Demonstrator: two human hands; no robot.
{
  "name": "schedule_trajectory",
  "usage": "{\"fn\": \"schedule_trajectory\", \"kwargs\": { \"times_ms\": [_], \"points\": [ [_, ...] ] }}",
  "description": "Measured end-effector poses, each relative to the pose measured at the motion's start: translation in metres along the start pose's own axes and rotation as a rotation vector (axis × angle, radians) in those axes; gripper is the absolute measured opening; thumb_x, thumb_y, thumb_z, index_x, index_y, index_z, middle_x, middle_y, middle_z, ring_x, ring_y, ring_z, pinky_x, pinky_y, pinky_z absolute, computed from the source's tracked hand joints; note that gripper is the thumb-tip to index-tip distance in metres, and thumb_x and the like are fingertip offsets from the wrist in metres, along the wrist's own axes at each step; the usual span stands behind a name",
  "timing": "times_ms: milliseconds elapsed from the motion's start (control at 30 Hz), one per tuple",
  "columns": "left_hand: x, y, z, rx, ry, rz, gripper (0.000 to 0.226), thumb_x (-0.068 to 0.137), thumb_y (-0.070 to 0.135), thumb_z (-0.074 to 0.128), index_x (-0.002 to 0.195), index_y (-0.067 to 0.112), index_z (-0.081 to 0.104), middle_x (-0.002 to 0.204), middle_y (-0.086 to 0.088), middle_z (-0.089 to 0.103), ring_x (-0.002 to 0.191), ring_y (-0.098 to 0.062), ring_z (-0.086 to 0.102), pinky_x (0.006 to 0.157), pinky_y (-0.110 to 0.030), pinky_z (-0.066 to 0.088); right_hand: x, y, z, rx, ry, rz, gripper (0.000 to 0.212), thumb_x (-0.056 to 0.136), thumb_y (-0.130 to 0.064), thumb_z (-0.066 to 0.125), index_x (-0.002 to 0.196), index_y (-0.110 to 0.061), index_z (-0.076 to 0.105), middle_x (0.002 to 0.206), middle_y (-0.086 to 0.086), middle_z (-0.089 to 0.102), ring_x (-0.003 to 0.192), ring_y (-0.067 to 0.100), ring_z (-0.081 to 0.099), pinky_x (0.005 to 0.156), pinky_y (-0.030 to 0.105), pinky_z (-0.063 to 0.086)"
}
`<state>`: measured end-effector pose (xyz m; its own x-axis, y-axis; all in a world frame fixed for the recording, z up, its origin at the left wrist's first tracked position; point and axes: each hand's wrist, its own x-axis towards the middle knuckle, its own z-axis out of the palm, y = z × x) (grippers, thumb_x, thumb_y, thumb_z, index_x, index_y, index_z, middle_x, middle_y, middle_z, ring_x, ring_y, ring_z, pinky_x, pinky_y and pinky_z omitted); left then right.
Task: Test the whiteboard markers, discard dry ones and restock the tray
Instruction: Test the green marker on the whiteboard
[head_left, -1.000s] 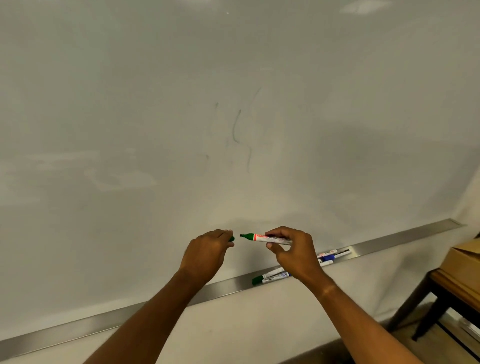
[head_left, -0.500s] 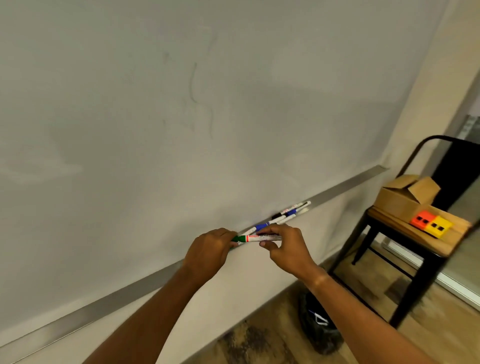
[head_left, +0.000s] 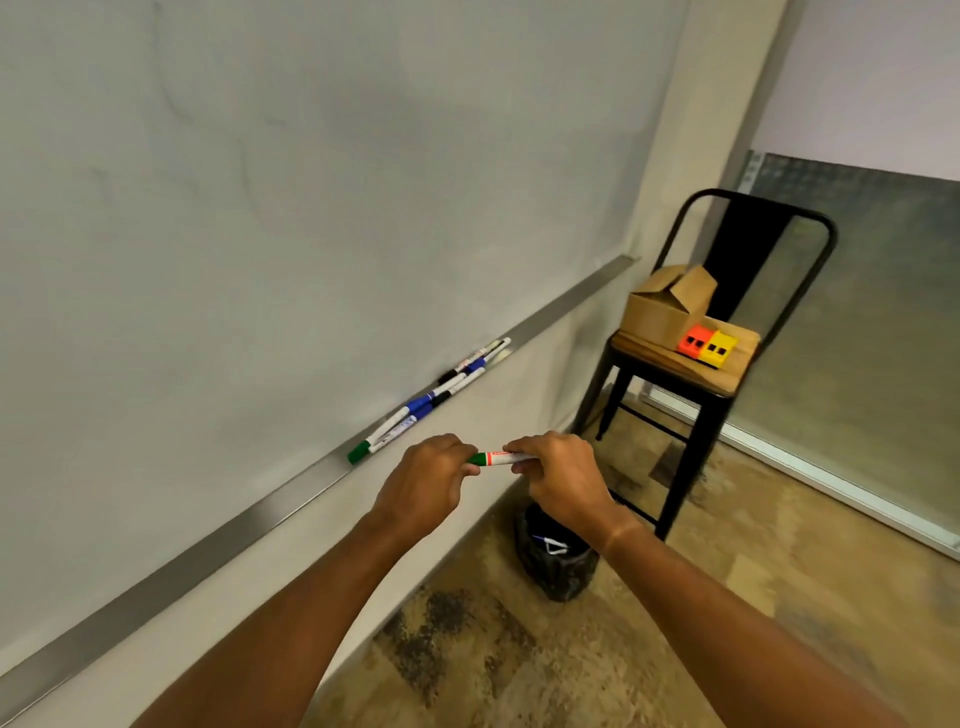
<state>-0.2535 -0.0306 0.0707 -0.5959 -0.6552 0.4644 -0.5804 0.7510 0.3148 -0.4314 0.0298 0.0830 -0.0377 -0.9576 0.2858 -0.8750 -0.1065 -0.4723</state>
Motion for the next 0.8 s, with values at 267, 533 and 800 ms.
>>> {"fn": "schedule_trajectory", "kwargs": {
  "times_ms": [267,533,800],
  "points": [
    [0.028,0.023,0.063,-0.068,-0.113,-0.001,0.022,0.086,0.021,0.067,0.105,0.01,0.071,0.095,-0.007,0.07,0.081,-0.02,0.065,0.072,-0.021,0.047,-0.006,0.073,-0.004,-0.09,-0.037,-0.002,0.024,0.087,-0.014,0.064,0.11,-0.019,0.07,0.098,-0.002,0.071,0.087,0.017,0.062,0.075,0.025,0.048],
    [0.084,0.039,0.161,0.11,-0.303,-0.005,0.036,0.088,0.029,0.063,0.119,0.01,0.062,0.106,-0.008,0.067,0.091,-0.025,0.064,0.08,-0.035,0.052,0.018,0.178,0.014,-0.101,-0.057,-0.044,0.025,0.08,-0.008,0.07,0.104,-0.014,0.071,0.094,0.003,0.071,0.085,0.024,0.063,0.073,0.036,0.051],
    [0.117,0.041,0.24,0.2,-0.51,-0.147,0.072,0.092,0.05,0.045,0.149,0.011,0.022,0.151,-0.013,0.03,0.139,-0.027,0.027,0.111,-0.04,0.028,0.047,0.281,0.042,-0.113,-0.176,-0.004,0.029,0.079,-0.013,0.071,0.107,-0.017,0.07,0.092,0.002,0.071,0.084,0.024,0.064,0.075,0.038,0.051]
  ]
}}
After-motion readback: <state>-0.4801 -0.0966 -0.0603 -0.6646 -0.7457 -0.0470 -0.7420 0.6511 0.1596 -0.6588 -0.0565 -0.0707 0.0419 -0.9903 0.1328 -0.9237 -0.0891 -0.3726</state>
